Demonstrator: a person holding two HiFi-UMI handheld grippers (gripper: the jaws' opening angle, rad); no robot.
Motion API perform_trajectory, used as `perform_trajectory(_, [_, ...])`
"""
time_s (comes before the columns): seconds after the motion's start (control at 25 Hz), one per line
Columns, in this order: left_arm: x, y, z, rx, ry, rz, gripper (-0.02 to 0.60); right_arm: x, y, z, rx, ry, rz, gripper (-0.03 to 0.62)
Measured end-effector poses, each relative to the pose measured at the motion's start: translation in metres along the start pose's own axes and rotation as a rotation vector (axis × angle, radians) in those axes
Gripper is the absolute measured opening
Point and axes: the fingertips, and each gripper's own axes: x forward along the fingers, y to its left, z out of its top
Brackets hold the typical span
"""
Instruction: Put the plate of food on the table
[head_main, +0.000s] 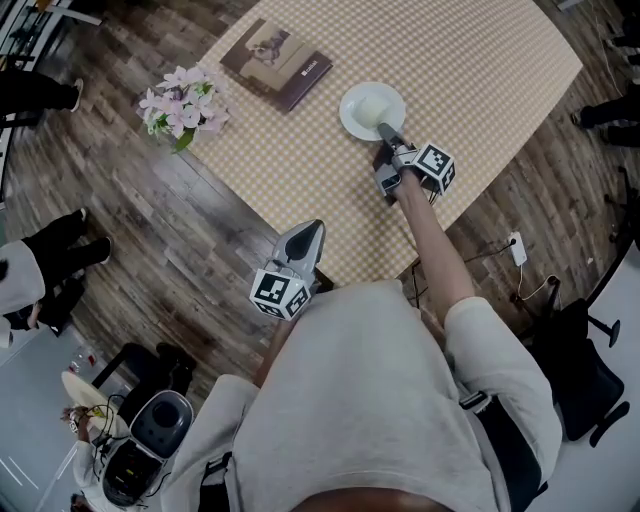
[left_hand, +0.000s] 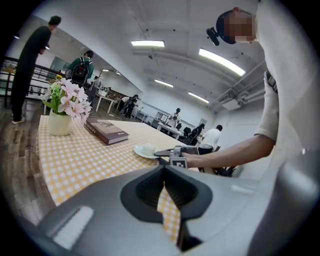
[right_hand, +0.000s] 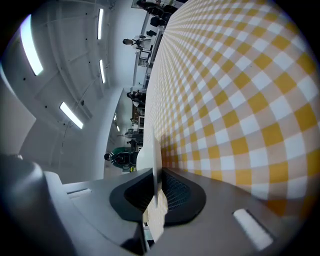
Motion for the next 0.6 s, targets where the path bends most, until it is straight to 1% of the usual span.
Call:
perform_trajectory(0.12, [0.000, 0.000, 0.002, 0.000, -0.005, -0.003, 0.008, 0.001, -0.003, -0.001, -0.001, 0.007, -0.041, 0.028])
perform_trajectory(0.4, [-0.001, 0.000, 0.008, 0.000, -0.025, -0.004, 0.008, 0.002, -0.013, -0.002, 0.035, 0.003, -0.180, 0.020])
perform_trajectory(0.48, [-0.003, 0.001, 0.010, -0.001, -0.031, -0.001, 0.009, 0.001, -0.015, -0.004, 0.029, 0.014, -0.215, 0.023])
perform_trajectory(0.6, [-0.005, 0.003, 0.012, -0.004, -0.041, 0.005, 0.008, -0.001, -0.015, -0.004, -0.008, 0.023, -0.267, 0.028])
